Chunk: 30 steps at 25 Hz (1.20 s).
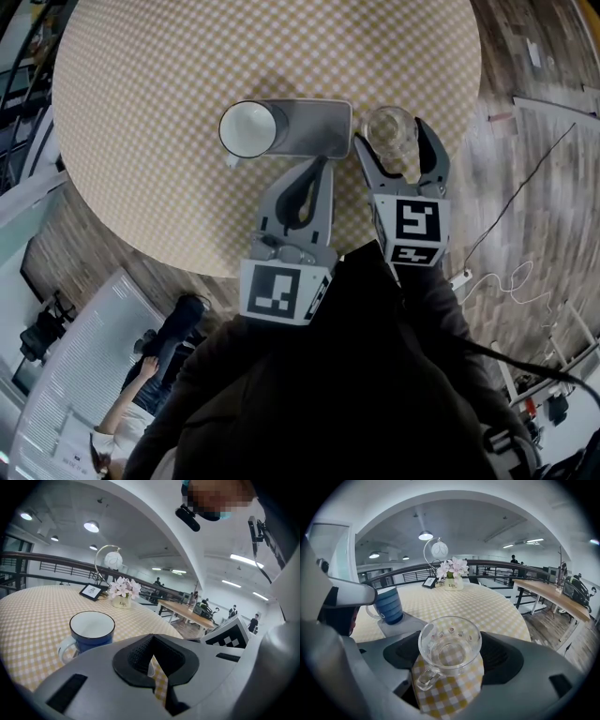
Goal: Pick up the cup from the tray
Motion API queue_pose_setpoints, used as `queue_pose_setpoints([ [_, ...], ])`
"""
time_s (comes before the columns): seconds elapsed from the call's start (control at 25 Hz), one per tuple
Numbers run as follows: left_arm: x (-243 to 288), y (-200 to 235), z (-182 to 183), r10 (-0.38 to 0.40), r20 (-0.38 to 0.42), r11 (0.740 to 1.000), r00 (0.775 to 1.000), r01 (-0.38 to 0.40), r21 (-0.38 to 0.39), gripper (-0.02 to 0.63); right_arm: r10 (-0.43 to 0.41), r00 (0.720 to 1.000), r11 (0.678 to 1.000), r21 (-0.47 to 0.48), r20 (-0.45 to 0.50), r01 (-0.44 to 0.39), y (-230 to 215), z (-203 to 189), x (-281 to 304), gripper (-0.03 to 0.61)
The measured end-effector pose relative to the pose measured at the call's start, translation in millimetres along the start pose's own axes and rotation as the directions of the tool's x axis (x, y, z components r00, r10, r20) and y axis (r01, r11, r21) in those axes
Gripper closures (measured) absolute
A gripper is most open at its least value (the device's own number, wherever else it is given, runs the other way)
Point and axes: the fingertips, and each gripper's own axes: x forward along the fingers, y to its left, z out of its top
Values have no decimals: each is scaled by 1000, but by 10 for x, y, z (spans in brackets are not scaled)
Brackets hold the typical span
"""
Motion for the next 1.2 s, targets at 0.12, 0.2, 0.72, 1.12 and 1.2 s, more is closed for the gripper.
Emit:
queue_pose_setpoints([
  [0.12,16,4,-41,-5,-11,1000,1000,5,2,609,-1,1000,1000,7,17,1,7,-22,12,225],
  [0.2,12,-1,-39,-7,-12,1000,1000,7,-1,609,-4,999,1000,10,32,3,5,-17,5,225],
  [0.72,-164,-37,25,4,38,999,999,-5,38,609,-6,996,1000,-13,94,8,10,130,-188,225],
  [1.12,-515,-317,285,47,170,995,984,-61,82,609,38,963,996,-84,267,-16,100,592,-825,289],
  [1.2,-653,-395,325,60,190,994,980,-75,76,609,65,951,995,-97,303,-37,209,652,-1010,462],
])
